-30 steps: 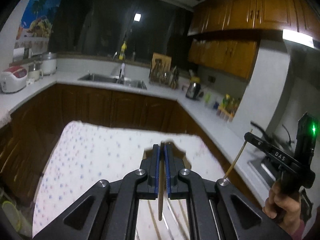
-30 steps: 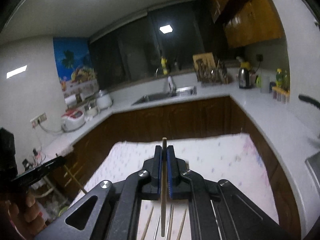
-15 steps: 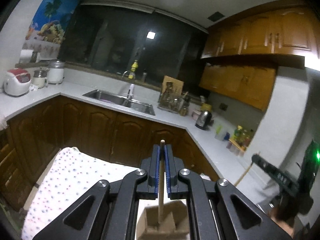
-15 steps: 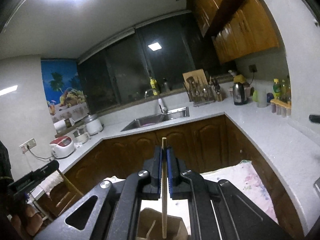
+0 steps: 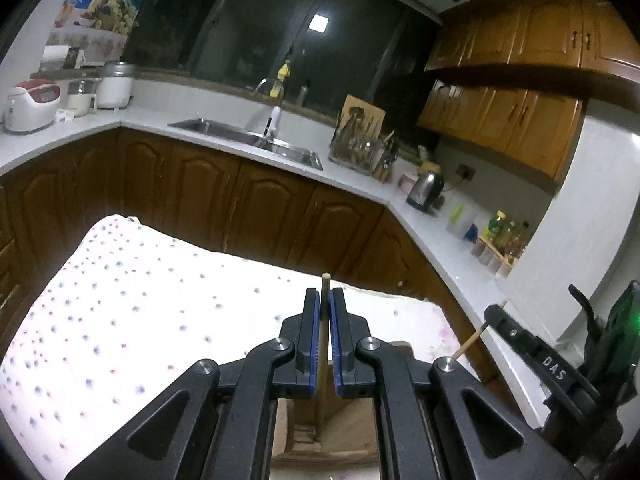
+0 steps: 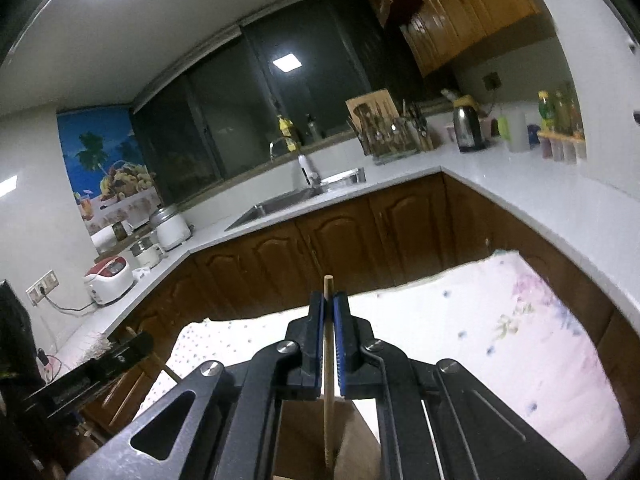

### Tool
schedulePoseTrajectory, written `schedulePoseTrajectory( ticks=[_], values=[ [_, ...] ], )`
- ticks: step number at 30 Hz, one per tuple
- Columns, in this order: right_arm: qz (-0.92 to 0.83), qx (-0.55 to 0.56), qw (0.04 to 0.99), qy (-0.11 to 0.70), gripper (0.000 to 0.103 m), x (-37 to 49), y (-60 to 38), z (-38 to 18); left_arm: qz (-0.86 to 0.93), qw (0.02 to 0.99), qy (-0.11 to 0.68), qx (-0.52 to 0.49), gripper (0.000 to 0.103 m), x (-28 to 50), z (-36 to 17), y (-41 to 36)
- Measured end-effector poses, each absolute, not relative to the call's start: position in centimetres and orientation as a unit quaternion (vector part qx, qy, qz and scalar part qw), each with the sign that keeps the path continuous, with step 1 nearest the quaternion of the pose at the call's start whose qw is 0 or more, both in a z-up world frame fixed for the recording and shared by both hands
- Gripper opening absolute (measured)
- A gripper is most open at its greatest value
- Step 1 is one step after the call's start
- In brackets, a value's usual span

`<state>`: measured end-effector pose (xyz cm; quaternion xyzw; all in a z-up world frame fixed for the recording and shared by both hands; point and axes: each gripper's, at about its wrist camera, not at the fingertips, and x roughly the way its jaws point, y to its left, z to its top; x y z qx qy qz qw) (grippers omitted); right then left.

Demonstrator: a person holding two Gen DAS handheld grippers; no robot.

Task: Organize utensils
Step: 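Lift both held chopsticks and lower them into the wooden holder, then open both tools to release the chopsticks into the holder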

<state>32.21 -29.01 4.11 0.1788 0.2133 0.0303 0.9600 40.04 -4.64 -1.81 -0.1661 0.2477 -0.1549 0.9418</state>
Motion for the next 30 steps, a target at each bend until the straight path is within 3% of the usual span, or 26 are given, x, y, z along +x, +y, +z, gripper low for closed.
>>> schedulePoseTrajectory(
  ticks=[10, 12, 15, 16, 17, 18, 19, 21, 23, 27, 30],
  values=[
    [0.039, 0.184, 0.954, 0.233, 0.006, 32.6, -30.2, 4.0, -0.159, 0.939, 0.262, -0.159, 0.004, 39.9, -0.8, -3.8],
    [0.040, 0.181, 0.953, 0.239, 0.010, 32.6, -30.2, 3.9, -0.165, 0.937, 0.267, -0.154, 0.004, 40.0, -0.8, -3.8],
    [0.043, 0.180, 0.952, 0.246, 0.017, 32.5, -30.2, 4.0, -0.168, 0.936, 0.270, -0.152, 0.022, 40.0, -0.5, -3.8],
    [0.044, 0.179, 0.951, 0.246, 0.021, 32.5, -30.2, 4.1, -0.165, 0.937, 0.269, -0.152, 0.037, 39.9, -0.4, -3.8],
    [0.045, 0.180, 0.951, 0.246, 0.038, 32.4, -30.2, 4.1, -0.163, 0.938, 0.265, -0.155, 0.046, 39.8, -0.2, -3.6],
    [0.049, 0.182, 0.951, 0.245, 0.056, 32.2, -30.2, 4.3, -0.163, 0.938, 0.262, -0.156, 0.047, 39.5, -0.2, -3.6],
    [0.051, 0.184, 0.951, 0.241, 0.060, 32.0, -30.3, 4.4, -0.163, 0.939, 0.261, -0.157, 0.049, 39.4, -0.2, -3.4],
    [0.051, 0.184, 0.953, 0.235, 0.062, 31.4, -30.3, 4.8, -0.166, 0.937, 0.261, -0.160, 0.056, 39.2, 0.1, -3.1],
    [0.051, 0.188, 0.952, 0.235, 0.068, 31.0, -30.4, 5.1, -0.162, 0.939, 0.258, -0.160, 0.074, 38.6, 0.1, -2.9],
    [0.059, 0.203, 0.951, 0.225, 0.078, 29.2, -30.9, 5.7, -0.154, 0.944, 0.249, -0.154, 0.084, 36.4, 0.4, -1.9],
    [0.061, 0.209, 0.950, 0.225, 0.082, 27.1, -31.2, 5.7, -0.131, 0.950, 0.246, -0.141, 0.100, 33.8, 0.1, -0.8]
  ],
)
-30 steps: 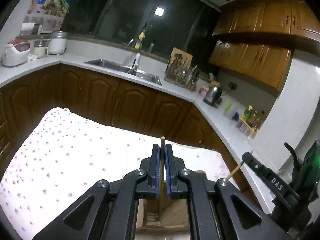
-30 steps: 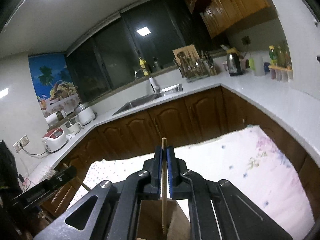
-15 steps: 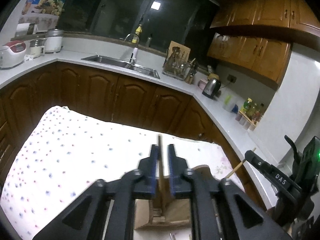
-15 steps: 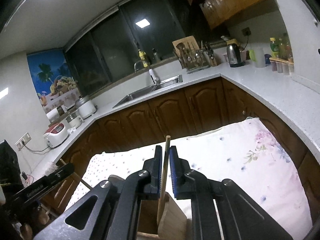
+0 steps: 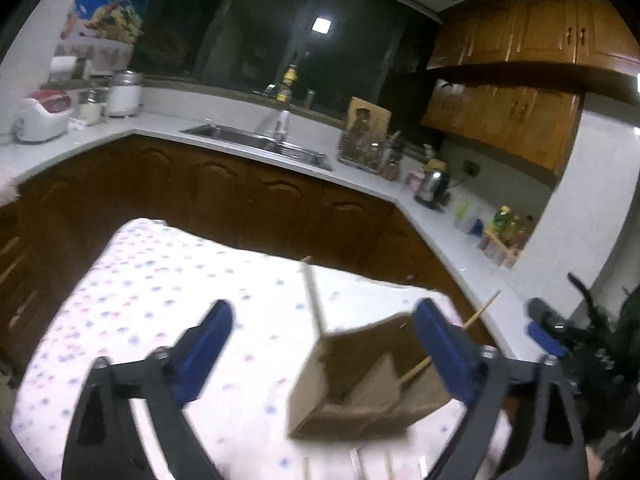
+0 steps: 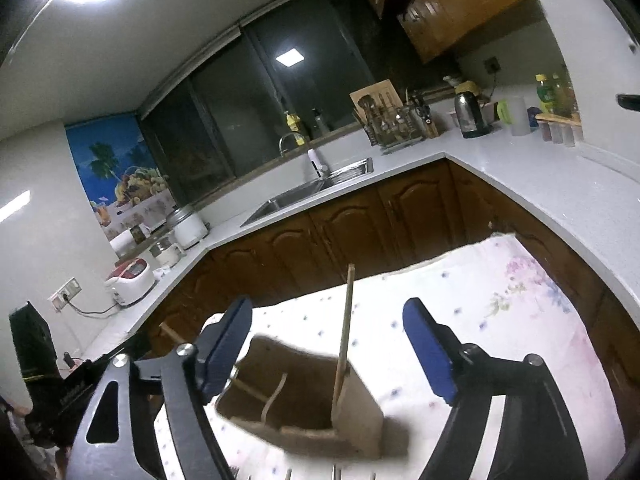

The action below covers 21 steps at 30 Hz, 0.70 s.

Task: Organize utensils
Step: 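Open both tools to release the chopsticks into the holder, then move both open tools back over the remaining utensils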

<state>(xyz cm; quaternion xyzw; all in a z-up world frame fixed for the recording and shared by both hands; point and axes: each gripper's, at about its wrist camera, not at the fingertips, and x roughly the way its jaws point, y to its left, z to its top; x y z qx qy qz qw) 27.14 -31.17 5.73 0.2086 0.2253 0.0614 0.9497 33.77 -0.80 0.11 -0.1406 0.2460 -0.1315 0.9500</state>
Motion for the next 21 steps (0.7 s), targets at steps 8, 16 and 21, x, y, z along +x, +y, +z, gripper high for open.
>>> schedulePoseTrajectory(
  ticks=[8, 16, 21],
  values=[
    [0.055, 0.183, 0.954, 0.233, 0.086, 20.2, -30.1, 4.3, -0.111, 0.944, 0.272, -0.146, 0.102, 26.1, -2.2, 2.1],
    [0.016, 0.121, 0.962, 0.243, 0.099, 14.5, -28.1, 3.6, -0.087, 0.951, 0.274, -0.115, 0.102, 19.8, -1.9, 3.0],
    [0.015, 0.112, 0.960, 0.256, 0.103, 12.3, -27.1, 3.2, -0.094, 0.945, 0.297, -0.100, 0.102, 17.0, -2.2, 2.9]
  ],
)
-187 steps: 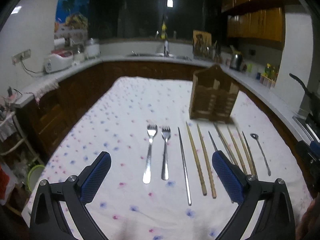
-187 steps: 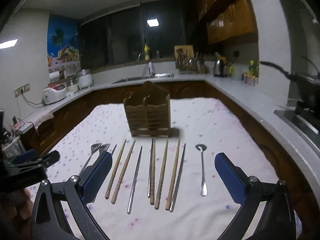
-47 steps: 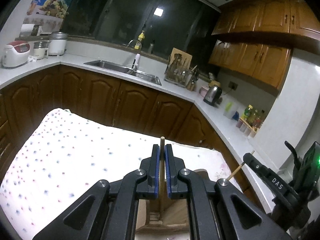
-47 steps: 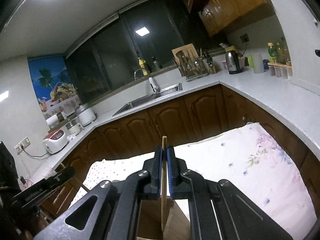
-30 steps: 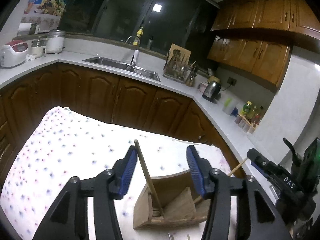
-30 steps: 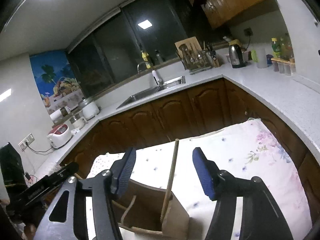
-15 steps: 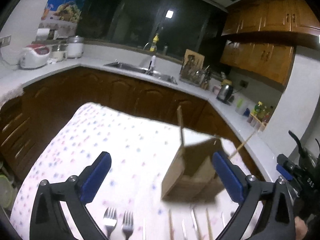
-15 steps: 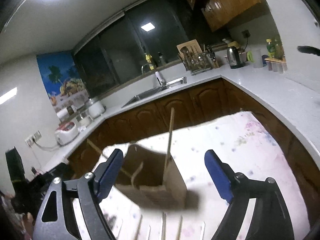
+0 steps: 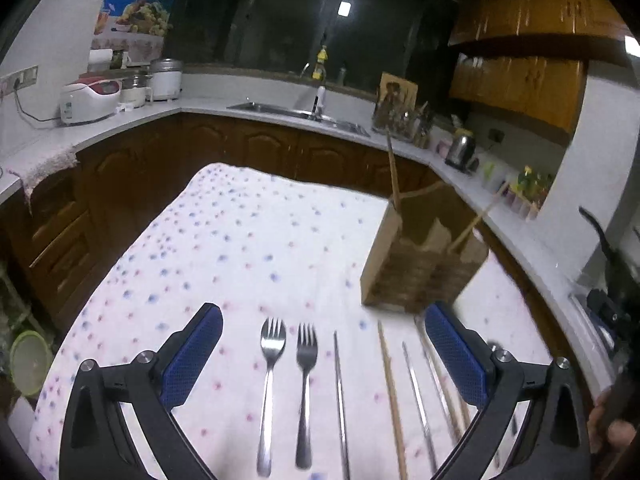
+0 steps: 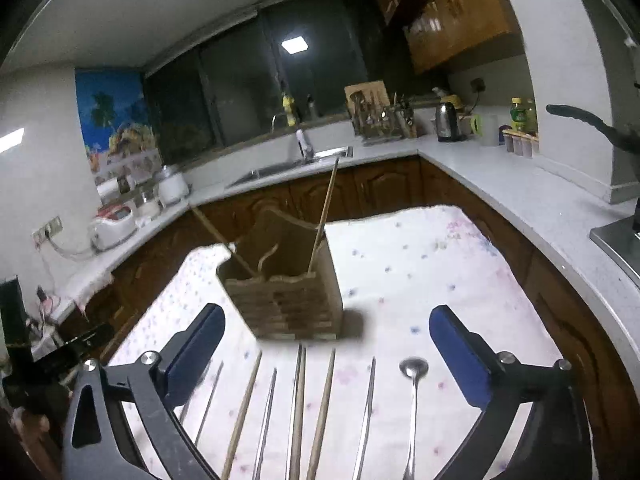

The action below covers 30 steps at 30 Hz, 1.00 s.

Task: Organize utensils
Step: 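Move both open tools back over the remaining utensils, then grasp a wooden chopstick with the left tool while the right tool grasps another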

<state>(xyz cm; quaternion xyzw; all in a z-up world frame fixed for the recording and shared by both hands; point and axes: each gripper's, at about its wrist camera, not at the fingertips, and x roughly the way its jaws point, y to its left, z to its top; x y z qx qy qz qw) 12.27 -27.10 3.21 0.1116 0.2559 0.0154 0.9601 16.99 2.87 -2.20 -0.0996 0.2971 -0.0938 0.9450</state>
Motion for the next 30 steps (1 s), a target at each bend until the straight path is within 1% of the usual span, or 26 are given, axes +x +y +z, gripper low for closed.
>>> schedulePoseTrajectory(
  ticks=[7, 10, 12, 14, 15, 17, 19, 22, 24, 25, 27, 28, 29, 30],
  values=[
    [0.036, 0.103, 0.947, 0.303, 0.103, 11.4, -26.2, 1.0, -0.106, 0.929, 0.347, -0.071, 0.102, 17.0, -2.9, 1.5],
    [0.034, 0.112, 0.940, 0.321, 0.103, 11.7, -26.7, 0.1, -0.115, 0.920, 0.370, -0.061, 0.100, 17.7, -3.0, 0.8],
    [0.028, 0.115, 0.936, 0.331, 0.102, 12.0, -27.1, -0.5, -0.124, 0.914, 0.383, -0.055, 0.094, 18.4, -2.8, 0.3],
    [0.028, 0.119, 0.934, 0.336, 0.102, 12.4, -27.3, -0.9, -0.134, 0.907, 0.396, -0.046, 0.083, 19.4, -2.9, -0.3],
    [0.028, 0.120, 0.933, 0.339, 0.102, 12.7, -27.4, -1.1, -0.138, 0.903, 0.404, -0.042, 0.080, 20.1, -3.0, -0.6],
    [0.028, 0.121, 0.931, 0.344, 0.100, 13.2, -27.5, -1.3, -0.150, 0.894, 0.420, -0.039, 0.068, 21.2, -3.1, -1.2],
    [0.028, 0.117, 0.929, 0.351, 0.096, 13.8, -27.5, -1.7, -0.156, 0.888, 0.430, -0.037, 0.064, 22.4, -3.5, -1.5],
    [0.033, 0.120, 0.922, 0.367, 0.086, 14.9, -27.7, -2.4, -0.164, 0.881, 0.443, -0.033, 0.059, 23.6, -3.6, -2.2],
    [0.039, 0.128, 0.914, 0.384, 0.075, 15.9, -27.8, -3.2, -0.170, 0.876, 0.450, -0.030, 0.056, 24.6, -3.9, -2.8],
    [0.038, 0.130, 0.909, 0.393, 0.072, 16.4, -27.8, -3.7, -0.170, 0.873, 0.456, -0.026, 0.053, 25.3, -4.1, -3.2],
    [0.040, 0.130, 0.902, 0.409, 0.059, 17.2, -27.8, -4.6, -0.171, 0.868, 0.466, -0.023, 0.049, 26.7, -5.0, -3.9],
    [0.039, 0.128, 0.898, 0.419, 0.056, 17.8, -27.8, -5.1, -0.172, 0.864, 0.472, -0.022, 0.044, 27.5, -5.4, -4.4],
    [0.038, 0.127, 0.895, 0.426, 0.051, 18.2, -27.7, -5.5, -0.172, 0.862, 0.477, -0.021, 0.040, 28.2, -5.7, -5.0],
    [0.039, 0.128, 0.890, 0.435, 0.044, 18.7, -27.7, -6.1, -0.171, 0.860, 0.481, -0.019, 0.039, 28.7, -6.1, -5.5]
  ],
)
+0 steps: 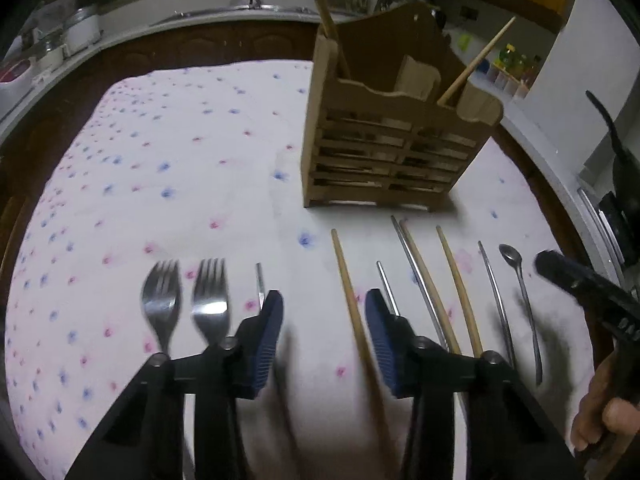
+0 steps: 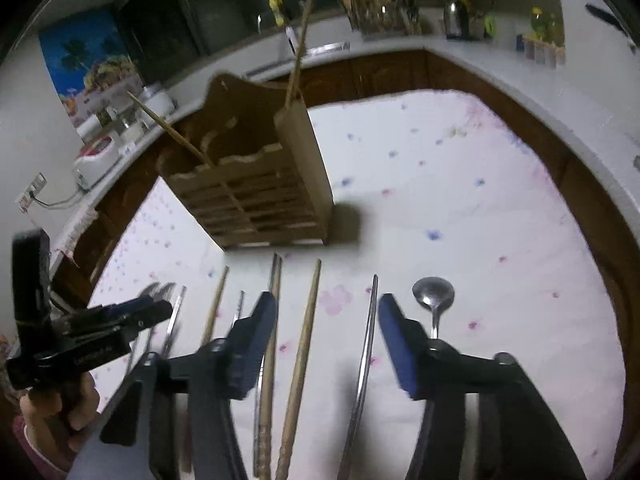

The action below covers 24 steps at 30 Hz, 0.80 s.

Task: Organize utensils
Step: 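Grasp a wooden chopstick with the left tool while the right tool grasps another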

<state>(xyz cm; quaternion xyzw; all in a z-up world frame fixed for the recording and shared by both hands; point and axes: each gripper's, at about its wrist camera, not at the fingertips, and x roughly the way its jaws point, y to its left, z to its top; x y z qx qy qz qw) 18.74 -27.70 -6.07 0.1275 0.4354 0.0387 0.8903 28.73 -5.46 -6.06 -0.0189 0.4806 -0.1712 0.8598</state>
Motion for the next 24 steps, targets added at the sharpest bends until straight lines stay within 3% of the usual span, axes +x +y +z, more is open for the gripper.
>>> schedulePoseTrajectory(
  ticks=[2, 10, 19, 22, 24],
  values=[
    [0.045, 0.135, 0.882, 0.450, 0.036, 19.7, -27.6, -7.0, -0.171, 0.857, 0.486, -0.015, 0.036, 29.8, -6.5, -6.4],
    [0.062, 0.127, 0.859, 0.492, 0.027, 24.3, -25.4, -10.7, -0.157, 0.846, 0.510, -0.012, 0.026, 33.0, -8.9, -8.8],
    [0.051, 0.076, 0.856, 0.509, 0.025, 26.4, -23.8, -12.0, -0.125, 0.846, 0.517, 0.044, 0.016, 34.7, -10.8, -12.0],
    [0.039, 0.045, 0.859, 0.508, 0.015, 26.2, -23.4, -12.1, -0.123, 0.849, 0.510, 0.065, 0.007, 34.6, -11.1, -12.8],
    [0.036, 0.052, 0.859, 0.509, 0.008, 26.2, -23.6, -12.1, -0.121, 0.849, 0.510, 0.062, 0.005, 34.7, -11.3, -12.9]
  ],
)
